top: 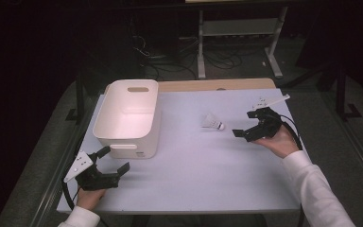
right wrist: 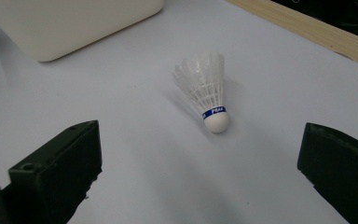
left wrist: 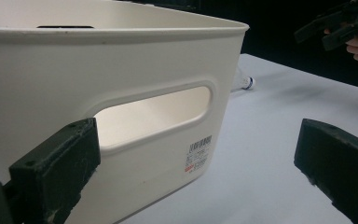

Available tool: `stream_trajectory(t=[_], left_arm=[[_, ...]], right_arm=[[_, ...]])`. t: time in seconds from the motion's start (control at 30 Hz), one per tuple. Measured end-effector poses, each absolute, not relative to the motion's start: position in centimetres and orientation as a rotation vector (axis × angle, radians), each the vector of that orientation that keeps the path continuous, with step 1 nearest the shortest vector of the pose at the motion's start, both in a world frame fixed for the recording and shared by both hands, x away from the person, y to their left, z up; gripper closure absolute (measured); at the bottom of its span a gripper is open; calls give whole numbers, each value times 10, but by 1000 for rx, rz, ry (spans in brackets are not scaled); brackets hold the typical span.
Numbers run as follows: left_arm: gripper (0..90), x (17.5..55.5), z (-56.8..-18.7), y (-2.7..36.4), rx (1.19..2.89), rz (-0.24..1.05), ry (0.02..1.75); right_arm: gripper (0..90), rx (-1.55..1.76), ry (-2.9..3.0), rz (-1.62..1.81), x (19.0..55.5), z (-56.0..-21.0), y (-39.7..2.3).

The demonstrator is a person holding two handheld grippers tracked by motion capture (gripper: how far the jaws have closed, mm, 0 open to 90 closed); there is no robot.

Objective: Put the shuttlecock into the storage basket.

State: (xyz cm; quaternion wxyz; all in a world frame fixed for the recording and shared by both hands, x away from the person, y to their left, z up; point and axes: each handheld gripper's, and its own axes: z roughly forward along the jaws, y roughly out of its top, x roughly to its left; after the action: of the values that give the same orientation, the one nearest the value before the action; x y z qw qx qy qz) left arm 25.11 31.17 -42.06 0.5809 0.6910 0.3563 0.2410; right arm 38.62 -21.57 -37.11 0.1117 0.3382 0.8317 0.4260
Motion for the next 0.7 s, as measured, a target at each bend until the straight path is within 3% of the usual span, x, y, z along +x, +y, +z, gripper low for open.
stream_trajectory(t=[0.7], left_arm=[[0, 250, -420, 310, 1607, 549, 836]], right_arm=[[0, 977, 2520, 1164, 424, -377, -198]])
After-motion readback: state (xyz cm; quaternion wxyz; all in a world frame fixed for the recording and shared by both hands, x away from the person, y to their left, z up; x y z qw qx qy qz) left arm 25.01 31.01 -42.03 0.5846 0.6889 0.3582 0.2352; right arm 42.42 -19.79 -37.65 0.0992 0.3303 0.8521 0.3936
